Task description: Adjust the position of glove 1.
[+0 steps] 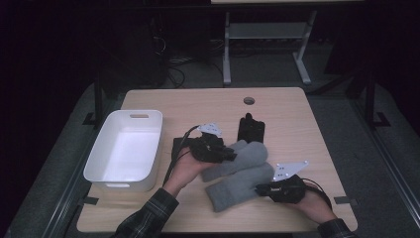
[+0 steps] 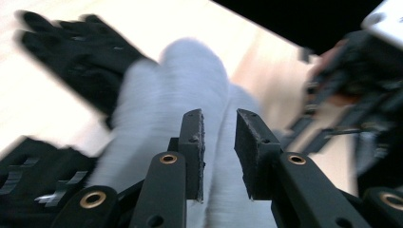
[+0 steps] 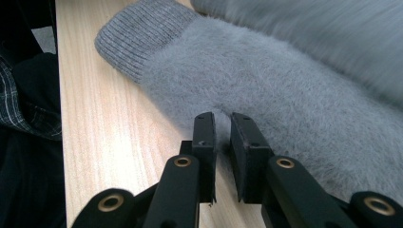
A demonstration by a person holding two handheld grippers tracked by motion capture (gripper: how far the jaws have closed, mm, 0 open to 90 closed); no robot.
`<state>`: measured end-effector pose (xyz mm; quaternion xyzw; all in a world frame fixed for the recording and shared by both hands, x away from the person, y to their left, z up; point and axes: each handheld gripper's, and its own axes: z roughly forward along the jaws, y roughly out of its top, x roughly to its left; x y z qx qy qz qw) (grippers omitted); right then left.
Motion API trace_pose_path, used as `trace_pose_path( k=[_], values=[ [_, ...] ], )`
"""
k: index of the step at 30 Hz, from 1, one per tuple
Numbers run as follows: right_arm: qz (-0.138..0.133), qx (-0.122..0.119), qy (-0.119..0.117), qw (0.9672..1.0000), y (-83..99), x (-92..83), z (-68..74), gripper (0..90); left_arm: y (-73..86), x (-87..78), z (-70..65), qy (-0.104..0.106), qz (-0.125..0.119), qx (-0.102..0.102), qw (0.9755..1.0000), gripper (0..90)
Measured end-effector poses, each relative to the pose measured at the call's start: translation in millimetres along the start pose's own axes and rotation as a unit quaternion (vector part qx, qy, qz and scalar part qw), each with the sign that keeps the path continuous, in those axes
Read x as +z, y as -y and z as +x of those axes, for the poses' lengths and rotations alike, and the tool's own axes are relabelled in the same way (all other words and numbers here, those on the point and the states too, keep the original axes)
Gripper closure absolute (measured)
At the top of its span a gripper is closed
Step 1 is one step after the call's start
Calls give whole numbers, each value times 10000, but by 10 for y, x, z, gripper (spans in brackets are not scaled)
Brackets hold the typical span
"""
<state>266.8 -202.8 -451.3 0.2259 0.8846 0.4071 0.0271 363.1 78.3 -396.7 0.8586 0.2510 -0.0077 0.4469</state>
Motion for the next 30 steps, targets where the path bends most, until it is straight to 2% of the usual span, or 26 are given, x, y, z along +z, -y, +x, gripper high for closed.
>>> trace_pose_path(
  k=[2,3,4,5,6,7,8,9,10,11,14,16,18,19,20,21,22,24,30],
  values=[
    [33,-16,3,10000,2,14,-2,805,6,-14,74,-274,27,-41,9996,688],
    [33,-16,3,10000,2,14,-2,805,6,-14,74,-274,27,-41,9996,672],
    [35,-23,17,10000,5,22,-13,804,7,-23,134,-452,56,-107,9989,666],
    [47,3,24,10000,7,19,-14,804,9,-22,245,-536,63,-279,9982,662],
    [46,24,30,10000,9,15,-17,801,11,-11,310,-617,95,-319,9975,660],
    [46,24,30,10000,9,15,-17,801,11,-11,310,-617,95,-319,9975,660],
    [38,33,47,10000,15,4,-29,795,17,30,453,-578,237,-427,9971,649],
    [38,33,47,10000,15,4,-29,795,17,30,453,-578,237,-427,9971,640],
    [26,25,60,10000,21,-4,-38,794,25,90,555,-592,382,-544,9960,625],
    [25,18,65,10000,23,-6,-43,794,33,126,588,-521,378,-605,9961,618],
    [40,44,73,10000,30,-7,-53,794,61,190,638,-468,441,-666,9957,598],
    [40,43,74,10000,31,-8,-56,794,92,246,671,-371,606,-693,9951,595],
    [31,42,79,10000,35,-15,-61,791,122,288,691,-292,643,-729,9948,574],
    [16,39,95,9999,37,-20,-65,791,131,300,699,-239,663,-709,9950,588],
    [8,46,95,9999,37,-22,-66,791,135,311,702,-224,671,-698,9950,650],
    [8,46,95,9999,37,-22,-66,791,140,321,701,-143,681,-696,9952,650],
    [10,44,98,9999,33,-22,-64,791,146,346,690,-48,748,-635,9952,766],
    [23,27,94,10000,29,-20,-63,791,149,360,679,-39,826,-558,9950,849],
    [25,33,94,9999,30,-19,-63,805,98,246,607,-11,799,-652,9947,881]
  ],
)
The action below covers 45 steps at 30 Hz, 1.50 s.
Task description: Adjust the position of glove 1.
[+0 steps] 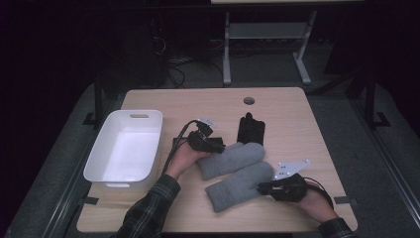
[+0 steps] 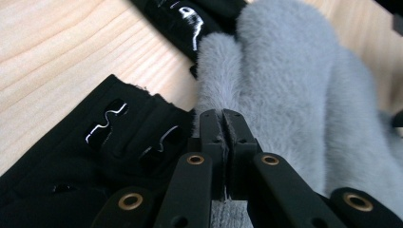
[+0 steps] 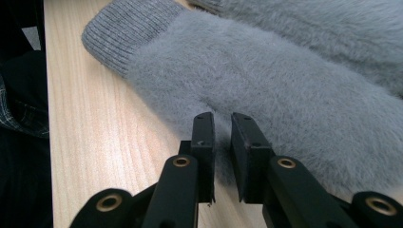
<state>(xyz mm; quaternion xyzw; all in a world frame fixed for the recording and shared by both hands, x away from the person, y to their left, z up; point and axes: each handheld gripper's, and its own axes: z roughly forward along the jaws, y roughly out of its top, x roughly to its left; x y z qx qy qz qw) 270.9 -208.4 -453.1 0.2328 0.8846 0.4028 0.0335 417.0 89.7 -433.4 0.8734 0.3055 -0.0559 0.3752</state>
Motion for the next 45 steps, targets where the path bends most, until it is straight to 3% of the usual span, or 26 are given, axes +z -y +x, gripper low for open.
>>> trace_pose_path(
  k=[5,9,10,12,14,16,17,19,21,23,25,28,33,36,37,38,40,45],
  values=[
    [43,27,43,10000,0,-3,-6,900,-26,-125,-147,-79,15,45,10000,883],
    [51,94,99,9999,2,-8,-18,900,-57,-298,-365,-134,-121,245,9995,883],
    [51,94,99,9999,2,-8,-18,900,-57,-298,-365,-134,-121,245,9995,884],
    [78,57,92,9999,9,6,-25,900,-67,-383,-516,-158,-155,381,9990,884],
    [120,79,74,9999,6,23,-16,900,-70,-400,-562,-143,-179,445,9987,884],
    [131,62,65,9999,3,44,-16,900,-79,-435,-722,-86,-124,536,9984,884],
    [131,62,65,9999,3,44,-16,900,-79,-435,-722,-86,-124,536,9984,884],
    [153,71,53,9998,2,57,-26,900,-90,-437,-891,-48,-51,676,9977,885],
    [151,72,41,9999,4,63,-35,900,-91,-432,-938,-40,-64,747,9972,884],
    [153,67,47,9998,5,69,-38,900,-85,-397,-1046,15,-21,1081,9941,883],
    [160,64,51,9998,6,73,-33,900,-74,-375,-1069,52,-10,1157,9933,883],
    [161,80,74,9998,12,60,-39,900,-18,-292,-1132,274,43,1184,9926,882],
    [183,233,479,9984,67,-43,-150,900,40,-193,-1234,466,158,1290,9904,881],
    [216,442,764,9959,115,-99,-247,900,91,-127,-1291,597,306,1353,9885,877],
    [216,442,764,9959,115,-99,-247,900,91,-127,-1291,597,306,1353,9885,872],
    [215,567,998,9932,147,-145,-316,900,124,-86,-1313,720,386,1406,9867,863],
    [204,686,1150,9908,175,-168,-363,874,143,-61,-1318,931,396,1395,9850,842],
    [122,961,1461,9845,257,-252,-485,761,121,-94,-1340,966,296,1515,9833,716]
  ],
)
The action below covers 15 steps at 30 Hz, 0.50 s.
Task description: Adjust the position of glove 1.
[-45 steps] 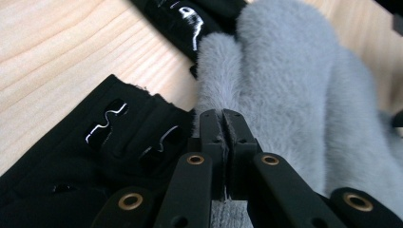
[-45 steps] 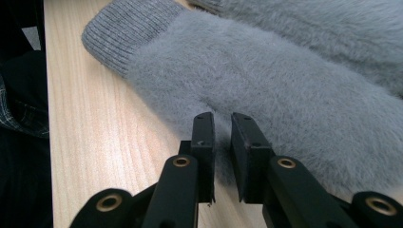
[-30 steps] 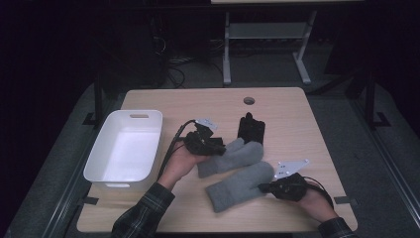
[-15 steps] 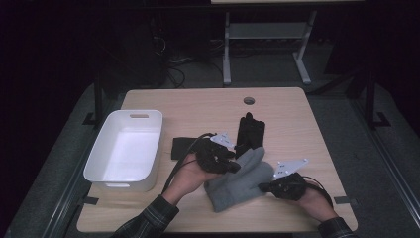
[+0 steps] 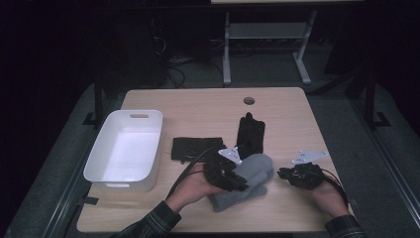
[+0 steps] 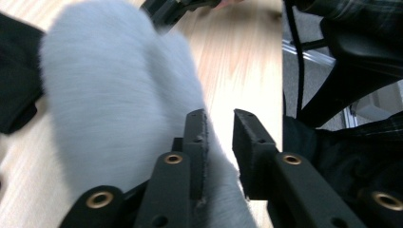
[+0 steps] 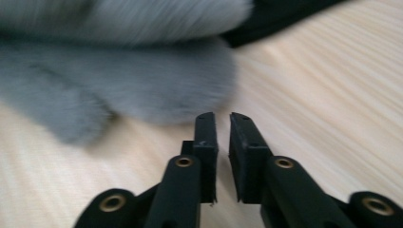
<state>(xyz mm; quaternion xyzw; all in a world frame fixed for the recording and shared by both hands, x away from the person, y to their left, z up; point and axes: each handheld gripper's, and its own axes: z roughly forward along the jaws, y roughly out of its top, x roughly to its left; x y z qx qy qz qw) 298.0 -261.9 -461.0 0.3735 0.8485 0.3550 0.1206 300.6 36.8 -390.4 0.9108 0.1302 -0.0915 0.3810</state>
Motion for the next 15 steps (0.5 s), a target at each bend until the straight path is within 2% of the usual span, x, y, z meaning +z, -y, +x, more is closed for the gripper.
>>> trace_pose_path(
  k=[4,5,6,8,9,10,13,15],
  values=[
    [-61,53,111,9999,29,-12,-74,709,-73,-96,60,-260,-219,85,9994,680],
    [-78,105,162,9998,40,-6,-110,675,-104,-112,122,-383,-305,23,9988,610],
    [-79,91,203,9997,42,-7,-122,656,-121,-110,157,-449,-341,10,9984,577],
    [-94,172,235,9995,46,-9,-139,638,-153,-86,225,-599,-322,-65,9977,516],
    [-124,179,282,9994,48,-8,-145,626,-153,-86,225,-599,-322,-65,9977,492],
    [-131,189,292,9993,50,-9,-154,625,-164,-53,265,-708,-255,-121,9971,483],
    [-117,206,310,9992,57,-8,-160,603,-161,-18,272,-699,-249,-151,9971,441],
    [-101,177,352,9992,69,4,-169,570,-143,16,234,-809,-193,-147,9964,401]
  ],
)
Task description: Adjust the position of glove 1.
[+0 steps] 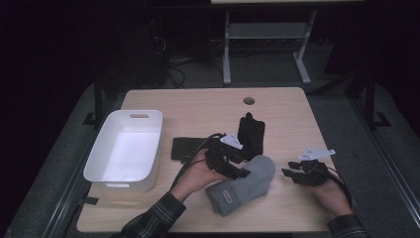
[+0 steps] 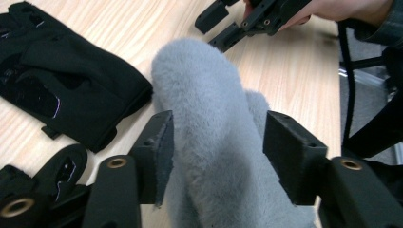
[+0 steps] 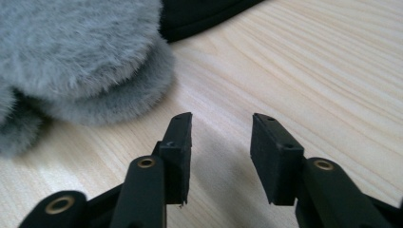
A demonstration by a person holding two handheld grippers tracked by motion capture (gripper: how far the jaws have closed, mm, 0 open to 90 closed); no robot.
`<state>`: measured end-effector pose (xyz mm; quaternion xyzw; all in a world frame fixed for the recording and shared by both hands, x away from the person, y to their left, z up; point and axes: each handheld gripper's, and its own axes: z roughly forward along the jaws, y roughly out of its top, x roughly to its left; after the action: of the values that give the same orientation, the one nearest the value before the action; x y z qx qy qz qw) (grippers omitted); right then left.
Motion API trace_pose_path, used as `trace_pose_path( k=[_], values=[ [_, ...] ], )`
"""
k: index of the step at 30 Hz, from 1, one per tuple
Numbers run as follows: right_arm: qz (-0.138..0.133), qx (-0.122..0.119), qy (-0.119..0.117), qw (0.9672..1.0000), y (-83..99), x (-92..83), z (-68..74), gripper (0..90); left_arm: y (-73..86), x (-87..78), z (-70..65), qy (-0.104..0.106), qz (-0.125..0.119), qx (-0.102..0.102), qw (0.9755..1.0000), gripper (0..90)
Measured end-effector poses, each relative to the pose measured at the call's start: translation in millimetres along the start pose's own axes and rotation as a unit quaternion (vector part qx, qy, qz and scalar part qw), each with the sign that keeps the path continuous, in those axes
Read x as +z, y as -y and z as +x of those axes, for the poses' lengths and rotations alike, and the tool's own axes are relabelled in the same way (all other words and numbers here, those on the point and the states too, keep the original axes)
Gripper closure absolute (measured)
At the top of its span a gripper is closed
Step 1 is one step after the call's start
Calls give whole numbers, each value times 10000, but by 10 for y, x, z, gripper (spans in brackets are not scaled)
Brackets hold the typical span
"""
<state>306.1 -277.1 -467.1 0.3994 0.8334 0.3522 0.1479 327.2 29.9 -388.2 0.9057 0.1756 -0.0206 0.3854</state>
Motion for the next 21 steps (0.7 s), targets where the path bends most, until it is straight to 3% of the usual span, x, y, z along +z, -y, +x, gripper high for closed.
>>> trace_pose_path(
  k=[3,7,17,21],
  values=[
    [7,-48,41,10000,2,13,-3,543,29,34,-17,-253,60,20,9997,302],
    [37,-29,82,10000,4,18,11,532,61,76,36,-277,118,-56,9995,214],
    [29,-27,173,9998,18,31,-10,498,229,426,247,27,424,-315,9986,147],
    [26,-33,188,9998,19,35,-11,494,304,497,332,173,442,-423,9980,137]
  ],
)
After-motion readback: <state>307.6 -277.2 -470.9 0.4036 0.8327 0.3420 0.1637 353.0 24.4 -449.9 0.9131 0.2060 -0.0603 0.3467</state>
